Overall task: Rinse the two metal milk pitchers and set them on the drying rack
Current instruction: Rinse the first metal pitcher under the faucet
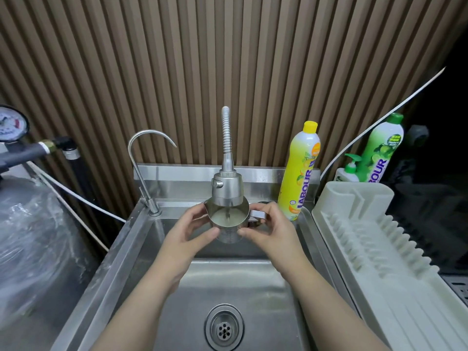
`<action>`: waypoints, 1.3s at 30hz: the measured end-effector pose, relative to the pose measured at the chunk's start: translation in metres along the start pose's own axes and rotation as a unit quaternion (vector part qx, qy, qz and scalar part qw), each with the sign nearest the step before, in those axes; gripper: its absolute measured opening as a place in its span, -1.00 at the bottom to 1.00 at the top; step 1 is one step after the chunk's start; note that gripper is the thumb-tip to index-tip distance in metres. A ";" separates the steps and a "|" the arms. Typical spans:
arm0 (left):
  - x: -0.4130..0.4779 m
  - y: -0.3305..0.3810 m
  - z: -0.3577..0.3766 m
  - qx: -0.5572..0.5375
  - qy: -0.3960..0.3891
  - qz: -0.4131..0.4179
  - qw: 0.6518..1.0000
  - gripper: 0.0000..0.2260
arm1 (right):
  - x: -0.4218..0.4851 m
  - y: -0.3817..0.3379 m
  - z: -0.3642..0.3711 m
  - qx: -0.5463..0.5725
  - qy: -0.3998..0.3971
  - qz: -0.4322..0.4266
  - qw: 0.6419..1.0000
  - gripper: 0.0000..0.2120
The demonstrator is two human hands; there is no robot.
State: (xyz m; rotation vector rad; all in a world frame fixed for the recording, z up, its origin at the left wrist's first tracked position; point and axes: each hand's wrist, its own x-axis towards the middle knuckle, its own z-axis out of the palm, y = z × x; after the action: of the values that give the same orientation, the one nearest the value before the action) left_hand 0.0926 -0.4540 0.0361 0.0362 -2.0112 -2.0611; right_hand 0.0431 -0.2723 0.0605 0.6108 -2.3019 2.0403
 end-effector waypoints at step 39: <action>-0.004 -0.003 0.001 0.014 -0.017 0.005 1.000 -0.51 | -0.003 0.013 0.002 0.022 -0.005 0.007 1.000 -0.60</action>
State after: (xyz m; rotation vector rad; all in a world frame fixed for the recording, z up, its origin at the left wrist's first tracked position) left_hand 0.0957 -0.4520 0.0324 -0.0035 -2.0562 -2.0421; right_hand 0.0431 -0.2720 0.0474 0.6089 -2.2797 2.1045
